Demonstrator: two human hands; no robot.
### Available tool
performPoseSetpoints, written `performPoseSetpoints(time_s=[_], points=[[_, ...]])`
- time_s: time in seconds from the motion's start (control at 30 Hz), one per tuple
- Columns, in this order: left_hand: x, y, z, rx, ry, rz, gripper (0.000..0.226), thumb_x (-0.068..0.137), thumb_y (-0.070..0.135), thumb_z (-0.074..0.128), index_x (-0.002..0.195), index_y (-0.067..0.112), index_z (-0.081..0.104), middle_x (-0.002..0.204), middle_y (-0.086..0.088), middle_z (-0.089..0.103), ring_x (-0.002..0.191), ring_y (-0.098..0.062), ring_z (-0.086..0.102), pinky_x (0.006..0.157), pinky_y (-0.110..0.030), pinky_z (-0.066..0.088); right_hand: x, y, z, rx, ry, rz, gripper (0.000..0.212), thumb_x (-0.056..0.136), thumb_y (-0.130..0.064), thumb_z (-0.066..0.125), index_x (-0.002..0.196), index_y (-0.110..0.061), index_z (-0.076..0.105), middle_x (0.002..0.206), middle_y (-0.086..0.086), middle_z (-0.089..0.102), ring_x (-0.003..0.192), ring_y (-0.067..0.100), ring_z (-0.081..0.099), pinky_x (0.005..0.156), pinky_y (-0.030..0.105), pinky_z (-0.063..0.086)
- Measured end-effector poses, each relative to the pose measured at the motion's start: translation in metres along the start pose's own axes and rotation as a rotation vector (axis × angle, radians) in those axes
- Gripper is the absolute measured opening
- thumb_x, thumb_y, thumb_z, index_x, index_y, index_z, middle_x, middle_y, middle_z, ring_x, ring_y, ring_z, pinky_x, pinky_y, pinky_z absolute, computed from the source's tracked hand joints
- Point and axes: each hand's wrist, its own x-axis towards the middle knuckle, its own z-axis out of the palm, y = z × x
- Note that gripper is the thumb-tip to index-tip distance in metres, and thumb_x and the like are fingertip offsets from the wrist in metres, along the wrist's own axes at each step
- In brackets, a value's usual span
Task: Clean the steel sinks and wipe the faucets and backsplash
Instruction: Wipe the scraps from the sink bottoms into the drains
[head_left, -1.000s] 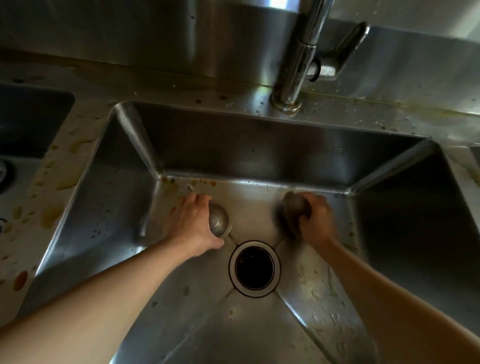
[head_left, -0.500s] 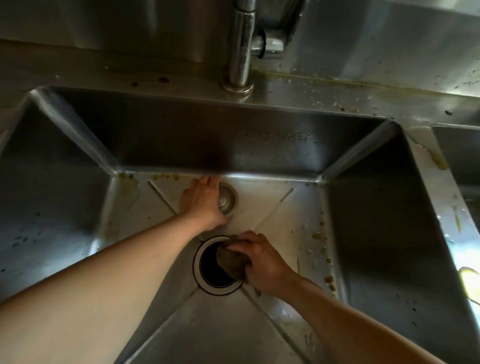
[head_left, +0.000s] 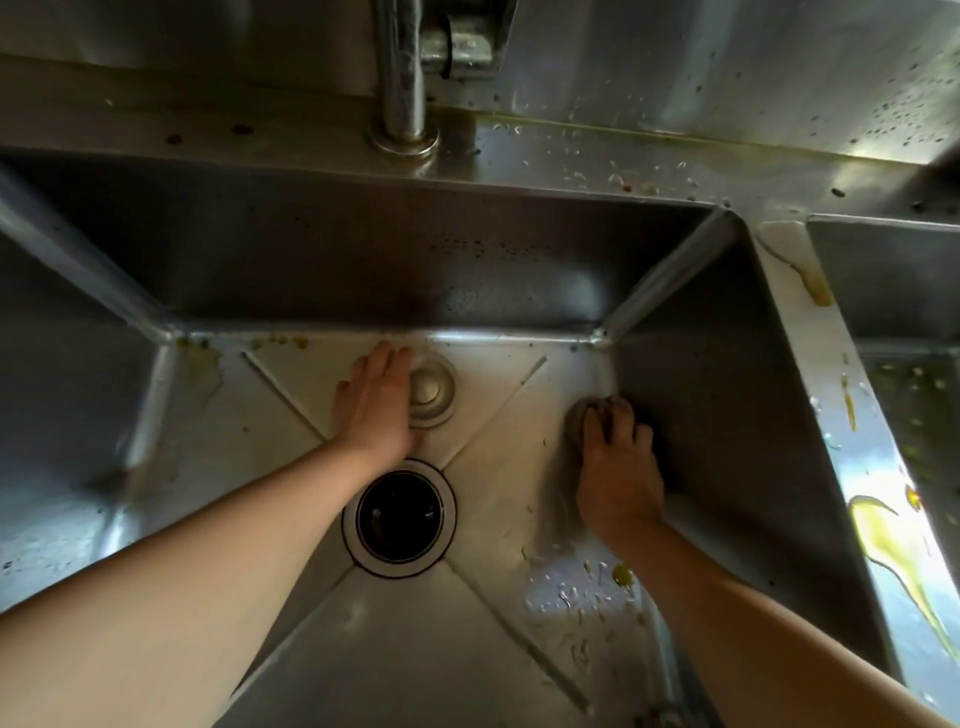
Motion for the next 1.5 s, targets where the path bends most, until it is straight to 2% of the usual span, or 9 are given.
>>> performPoseSetpoints(time_s=[0.17,0.4,0.57,0.67,0.77,0.9,1.27,1.37,1.5], points=[[-0.046,-0.027,-0.011,0.072,0.055,-0.049,0.055,0.084,0.017,0.061,0.134,0.016,0.038,0.14,-0.003,0.038,0.127,-0.026,0.035,0.098,-0.037,0.035,-0.025,-0.027,0.013,0.036,-0.163,0.062,0.072,0.092,-0.02,0.047,0.152,-0.022,0.007,0.154,0.02,0.003,0.13,0.042,0.026,0.107,0.039,0.03],[-0.092,-0.056,-0.011,0.241,-0.207,-0.012,0.071,0.085,0.01,0.053,0.147,0.026,0.022,0.155,0.008,0.021,0.136,-0.018,0.027,0.106,-0.032,0.03,-0.064,-0.114,0.013,0.266,-0.27,-0.196,0.079,0.083,-0.005,0.058,0.148,-0.023,0.018,0.149,0.008,0.012,0.125,0.035,0.028,0.096,0.034,0.044],[-0.097,-0.059,-0.011,0.291,-0.346,-0.024,0.073,0.085,0.008,0.052,0.149,0.025,0.021,0.159,0.009,0.0,0.14,-0.021,0.022,0.109,-0.036,0.031,-0.069,-0.092,-0.01,0.389,-0.192,-0.104,0.058,0.087,-0.009,0.053,0.14,-0.017,0.032,0.138,0.01,0.03,0.117,0.031,0.04,0.094,0.037,0.044],[-0.097,-0.056,-0.014,0.309,-0.388,-0.04,0.075,0.084,0.008,0.053,0.149,0.027,0.02,0.159,0.01,-0.003,0.141,-0.02,0.022,0.11,-0.038,0.029,-0.074,-0.044,-0.011,0.288,-0.057,0.14,0.043,0.095,-0.019,0.046,0.136,-0.017,0.034,0.135,0.012,0.035,0.117,0.032,0.043,0.093,0.043,0.046],[-0.096,-0.055,-0.012,0.317,-0.394,-0.035,0.076,0.083,0.008,0.052,0.149,0.028,0.019,0.159,0.01,-0.004,0.14,-0.02,0.022,0.11,-0.037,0.029,-0.078,-0.007,-0.005,-0.043,-0.216,0.241,0.064,0.094,-0.019,0.055,0.146,-0.011,0.018,0.144,0.015,0.019,0.128,0.034,0.032,0.089,0.038,0.048],[-0.096,-0.053,-0.01,0.332,-0.406,-0.045,0.08,0.081,0.008,0.056,0.149,0.026,0.018,0.159,0.008,-0.005,0.141,-0.02,0.02,0.111,-0.035,0.028,-0.084,-0.022,0.01,-0.055,-0.396,0.278,0.102,0.085,-0.028,0.068,0.146,0.004,-0.007,0.146,0.03,0.009,0.133,0.041,0.027,0.106,0.041,0.037],[-0.096,-0.057,-0.012,0.321,-0.444,-0.04,0.082,0.081,0.004,0.052,0.151,0.026,0.014,0.159,0.009,-0.009,0.143,-0.021,0.014,0.115,-0.041,0.022,-0.075,-0.115,-0.005,0.391,-0.336,-0.008,0.069,0.079,-0.01,0.07,0.136,-0.005,0.031,0.135,0.017,0.027,0.115,0.036,0.044,0.087,0.04,0.049],[-0.106,-0.063,-0.015,0.334,-0.429,-0.009,0.08,0.08,0.008,0.054,0.15,0.025,0.018,0.159,0.007,-0.007,0.144,-0.021,0.012,0.116,-0.042,0.021,-0.086,-0.086,-0.012,0.41,-0.317,0.127,0.068,0.077,-0.012,0.073,0.132,-0.005,0.033,0.131,0.015,0.031,0.114,0.037,0.047,0.09,0.043,0.047],[-0.132,-0.06,-0.013,0.396,-0.463,-0.047,0.077,0.083,0.012,0.055,0.149,0.022,0.018,0.158,-0.003,0.001,0.142,-0.026,0.016,0.115,-0.044,0.021,-0.104,-0.023,-0.013,0.22,-0.349,0.317,0.04,0.096,-0.015,0.046,0.134,-0.009,0.038,0.139,0.016,0.034,0.124,0.035,0.042,0.098,0.041,0.04]])
